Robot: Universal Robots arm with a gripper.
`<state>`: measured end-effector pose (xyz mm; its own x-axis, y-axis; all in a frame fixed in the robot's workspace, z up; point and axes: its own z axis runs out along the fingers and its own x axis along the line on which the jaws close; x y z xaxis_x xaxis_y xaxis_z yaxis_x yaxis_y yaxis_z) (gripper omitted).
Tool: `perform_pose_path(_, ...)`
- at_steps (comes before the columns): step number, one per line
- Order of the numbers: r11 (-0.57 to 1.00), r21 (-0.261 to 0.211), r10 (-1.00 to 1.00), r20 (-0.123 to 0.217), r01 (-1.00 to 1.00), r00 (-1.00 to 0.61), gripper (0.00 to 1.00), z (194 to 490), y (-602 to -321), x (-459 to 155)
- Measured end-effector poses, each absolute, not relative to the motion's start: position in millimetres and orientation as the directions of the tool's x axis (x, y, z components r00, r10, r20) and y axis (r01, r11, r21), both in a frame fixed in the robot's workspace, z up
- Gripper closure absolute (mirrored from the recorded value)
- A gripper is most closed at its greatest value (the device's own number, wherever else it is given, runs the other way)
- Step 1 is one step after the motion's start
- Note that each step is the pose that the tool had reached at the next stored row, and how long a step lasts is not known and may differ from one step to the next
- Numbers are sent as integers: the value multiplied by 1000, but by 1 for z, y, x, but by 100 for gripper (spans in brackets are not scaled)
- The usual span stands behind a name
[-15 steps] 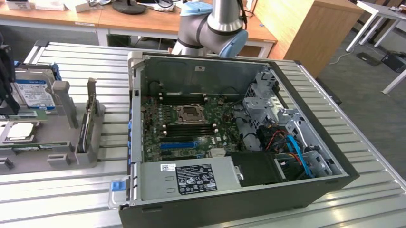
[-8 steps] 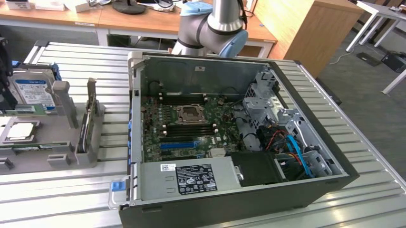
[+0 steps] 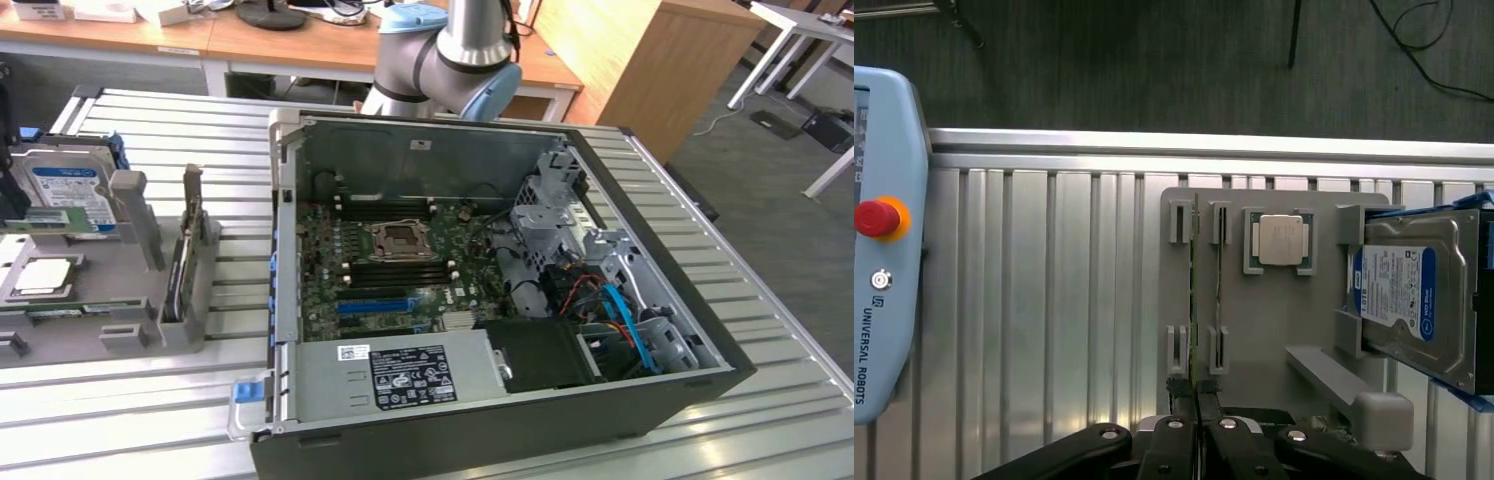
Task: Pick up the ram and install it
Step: 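Pick up the ram and move it above insertion slot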
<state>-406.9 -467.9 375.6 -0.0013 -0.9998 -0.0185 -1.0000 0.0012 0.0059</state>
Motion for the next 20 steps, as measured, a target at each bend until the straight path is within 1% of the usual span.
perform_pose_path(10,1,6,-1000,-19,-1000,-1,88,386,-468,-407)
perform_pose_path(20,1,6,-1000,-19,-1000,-1,88,386,-468,-407)
